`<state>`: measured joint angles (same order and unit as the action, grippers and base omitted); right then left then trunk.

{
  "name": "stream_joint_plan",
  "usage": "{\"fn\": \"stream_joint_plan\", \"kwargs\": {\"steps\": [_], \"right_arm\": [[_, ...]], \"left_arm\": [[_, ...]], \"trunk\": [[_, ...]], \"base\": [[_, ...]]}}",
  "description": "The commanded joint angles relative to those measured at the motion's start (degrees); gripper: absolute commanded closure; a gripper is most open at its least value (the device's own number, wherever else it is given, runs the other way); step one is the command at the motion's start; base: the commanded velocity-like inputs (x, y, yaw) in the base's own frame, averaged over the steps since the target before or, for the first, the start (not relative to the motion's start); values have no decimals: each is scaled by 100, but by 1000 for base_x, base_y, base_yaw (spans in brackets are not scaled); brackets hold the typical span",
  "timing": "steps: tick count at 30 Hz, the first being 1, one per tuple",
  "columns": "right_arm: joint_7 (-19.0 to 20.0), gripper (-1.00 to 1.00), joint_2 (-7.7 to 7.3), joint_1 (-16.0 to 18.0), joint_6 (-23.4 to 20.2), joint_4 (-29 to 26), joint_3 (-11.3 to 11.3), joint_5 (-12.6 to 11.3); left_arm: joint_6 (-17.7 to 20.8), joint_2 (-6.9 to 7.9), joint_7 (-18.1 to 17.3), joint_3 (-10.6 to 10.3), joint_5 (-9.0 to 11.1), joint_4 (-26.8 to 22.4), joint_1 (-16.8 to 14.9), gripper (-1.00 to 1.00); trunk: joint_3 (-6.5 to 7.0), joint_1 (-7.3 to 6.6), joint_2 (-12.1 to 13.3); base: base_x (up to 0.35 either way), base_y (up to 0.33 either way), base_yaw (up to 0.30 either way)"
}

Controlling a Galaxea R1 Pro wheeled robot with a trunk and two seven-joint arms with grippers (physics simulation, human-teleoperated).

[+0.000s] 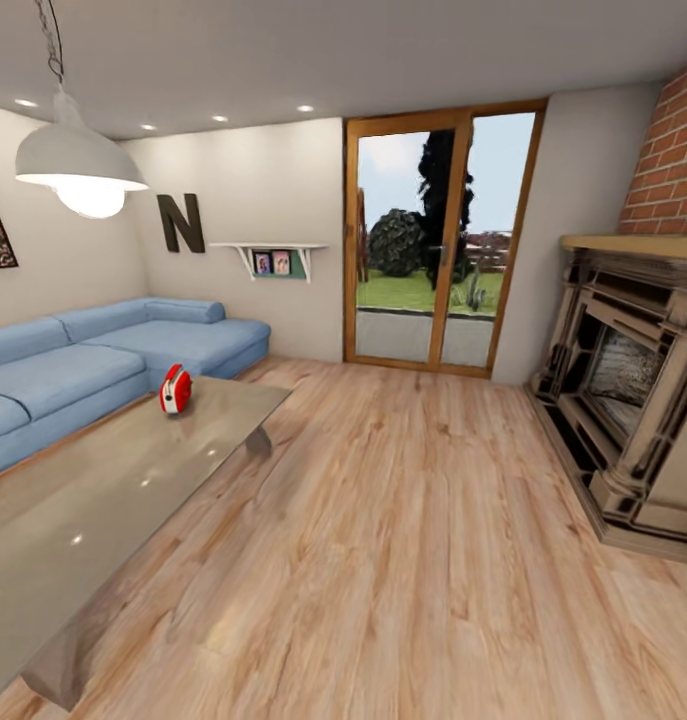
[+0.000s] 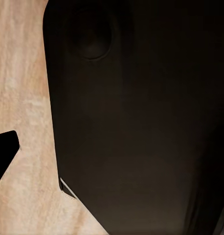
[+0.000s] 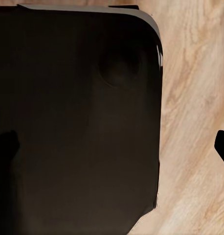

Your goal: Turn on the radio receiver that's on the table in the living room.

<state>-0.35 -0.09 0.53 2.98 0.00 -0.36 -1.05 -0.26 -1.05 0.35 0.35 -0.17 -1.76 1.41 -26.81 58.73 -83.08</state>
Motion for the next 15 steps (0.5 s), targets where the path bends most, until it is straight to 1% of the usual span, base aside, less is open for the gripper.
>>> {"fn": "stream_joint_plan", "kwargs": {"steps": [1,15], "right_arm": [[0,-100,0,0,0,0,0,0],[0,-100,0,0,0,0,1,0]], "left_arm": [[0,0,0,0,0,0,2,-100],[0,-1,0,-16,0,0,2,-100]], "trunk": [[2,0,0],[31,0,0]], "base": [[321,0,-277],[321,0,-281]]}}
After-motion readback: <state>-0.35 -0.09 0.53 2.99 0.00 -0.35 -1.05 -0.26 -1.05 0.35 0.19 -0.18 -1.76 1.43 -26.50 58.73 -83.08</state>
